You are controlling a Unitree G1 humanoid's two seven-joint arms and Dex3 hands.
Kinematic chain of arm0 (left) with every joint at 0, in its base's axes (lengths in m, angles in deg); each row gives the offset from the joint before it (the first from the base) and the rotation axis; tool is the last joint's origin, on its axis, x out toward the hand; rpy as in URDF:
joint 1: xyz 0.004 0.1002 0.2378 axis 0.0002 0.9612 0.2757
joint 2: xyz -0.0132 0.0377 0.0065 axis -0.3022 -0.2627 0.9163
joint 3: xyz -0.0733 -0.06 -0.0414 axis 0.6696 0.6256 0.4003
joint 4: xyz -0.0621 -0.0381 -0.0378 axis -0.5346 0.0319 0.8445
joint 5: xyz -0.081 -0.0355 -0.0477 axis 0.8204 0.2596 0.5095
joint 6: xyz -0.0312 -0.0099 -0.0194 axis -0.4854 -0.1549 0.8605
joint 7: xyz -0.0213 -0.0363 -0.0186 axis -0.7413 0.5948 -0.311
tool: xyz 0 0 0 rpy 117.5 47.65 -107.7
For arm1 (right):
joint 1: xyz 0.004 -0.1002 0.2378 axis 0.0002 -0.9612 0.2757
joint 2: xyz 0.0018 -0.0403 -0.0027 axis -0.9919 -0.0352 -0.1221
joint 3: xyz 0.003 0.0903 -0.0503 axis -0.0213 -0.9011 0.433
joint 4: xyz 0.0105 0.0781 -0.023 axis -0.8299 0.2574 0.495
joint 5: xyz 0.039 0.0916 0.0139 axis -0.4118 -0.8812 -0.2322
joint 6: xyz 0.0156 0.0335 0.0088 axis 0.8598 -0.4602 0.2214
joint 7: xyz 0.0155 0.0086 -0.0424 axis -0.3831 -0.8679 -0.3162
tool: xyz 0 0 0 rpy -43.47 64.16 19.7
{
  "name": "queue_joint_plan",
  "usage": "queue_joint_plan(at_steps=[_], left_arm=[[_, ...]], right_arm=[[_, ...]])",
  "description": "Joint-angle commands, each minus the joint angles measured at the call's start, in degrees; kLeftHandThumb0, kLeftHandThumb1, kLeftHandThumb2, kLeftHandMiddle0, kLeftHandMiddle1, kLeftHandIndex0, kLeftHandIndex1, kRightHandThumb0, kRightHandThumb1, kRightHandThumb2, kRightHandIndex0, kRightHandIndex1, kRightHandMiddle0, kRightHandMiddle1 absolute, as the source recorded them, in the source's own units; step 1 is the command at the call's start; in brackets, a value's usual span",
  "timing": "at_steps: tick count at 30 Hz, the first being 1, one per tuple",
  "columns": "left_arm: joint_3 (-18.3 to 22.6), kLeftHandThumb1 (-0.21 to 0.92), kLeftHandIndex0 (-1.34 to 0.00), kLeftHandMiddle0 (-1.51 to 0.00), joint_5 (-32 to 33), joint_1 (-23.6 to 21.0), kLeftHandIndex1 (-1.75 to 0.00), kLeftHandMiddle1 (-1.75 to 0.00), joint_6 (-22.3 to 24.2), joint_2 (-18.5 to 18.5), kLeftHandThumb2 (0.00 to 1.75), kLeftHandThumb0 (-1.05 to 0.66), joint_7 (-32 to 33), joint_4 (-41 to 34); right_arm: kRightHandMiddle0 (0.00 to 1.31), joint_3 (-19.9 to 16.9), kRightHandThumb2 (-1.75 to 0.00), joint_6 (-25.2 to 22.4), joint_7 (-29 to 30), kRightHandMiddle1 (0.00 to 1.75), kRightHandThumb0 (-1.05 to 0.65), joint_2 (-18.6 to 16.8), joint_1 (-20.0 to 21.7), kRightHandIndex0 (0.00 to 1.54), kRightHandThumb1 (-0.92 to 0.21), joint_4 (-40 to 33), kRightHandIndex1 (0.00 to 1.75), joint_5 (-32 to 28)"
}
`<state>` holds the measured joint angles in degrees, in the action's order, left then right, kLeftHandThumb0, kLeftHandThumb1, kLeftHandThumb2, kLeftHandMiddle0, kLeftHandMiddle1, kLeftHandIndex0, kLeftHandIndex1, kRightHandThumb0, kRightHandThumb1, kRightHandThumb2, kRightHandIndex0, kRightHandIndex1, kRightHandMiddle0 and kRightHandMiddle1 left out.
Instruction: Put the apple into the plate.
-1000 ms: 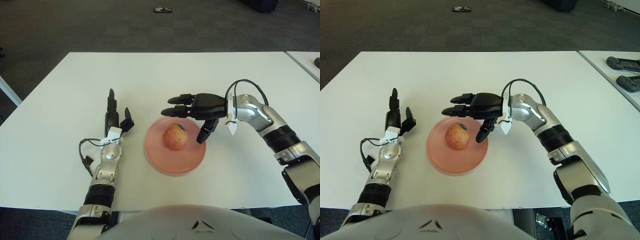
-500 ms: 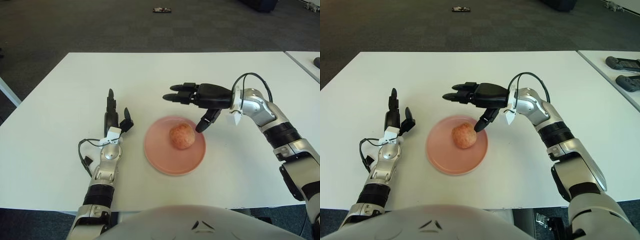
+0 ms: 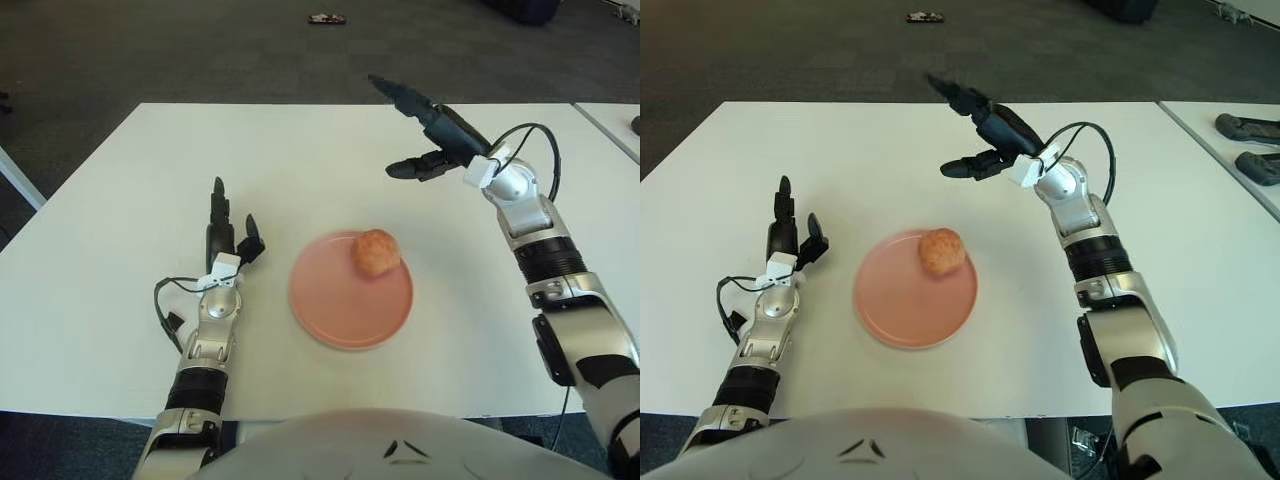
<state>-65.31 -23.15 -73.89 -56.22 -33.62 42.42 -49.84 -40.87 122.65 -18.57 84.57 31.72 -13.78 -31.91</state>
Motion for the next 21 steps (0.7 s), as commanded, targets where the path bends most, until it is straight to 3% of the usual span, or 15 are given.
queue_joint_plan(at_steps=[1,6,10,21], left_arm=[[0.26,0.92,0.0,0.0,0.04,-0.22,-0.04,0.0,0.23,0.12,0.98,-0.9,0.22,-0.44],[0.22,0.92,0.0,0.0,0.11,0.11,-0.04,0.0,0.12,0.11,0.97,-0.9,0.04,-0.76],[0.23,0.92,0.0,0.0,-0.06,0.27,-0.05,0.0,-0.02,0.07,0.98,-0.91,0.18,-0.68],[0.19,0.92,0.0,0.0,-0.23,0.8,-0.06,0.0,-0.21,-0.22,0.98,-0.91,-0.02,-1.11]], right_arm=[[0.0,-3.09,-0.6,1.51,3.81,0.0,-1.04,-3.78,1.61,0.0,-0.92,9.95,0.0,-3.26],[0.0,-7.2,-0.71,2.87,5.01,0.0,-0.99,-6.45,2.46,0.0,-0.92,17.09,0.0,-8.09],[0.01,-9.1,-0.85,1.26,5.48,0.0,-0.95,-9.05,0.89,0.0,-0.92,18.39,0.0,-10.81],[0.03,-9.81,-1.0,-1.35,8.16,0.04,-0.93,-13.33,-6.09,0.02,-0.92,16.31,0.01,-11.15]])
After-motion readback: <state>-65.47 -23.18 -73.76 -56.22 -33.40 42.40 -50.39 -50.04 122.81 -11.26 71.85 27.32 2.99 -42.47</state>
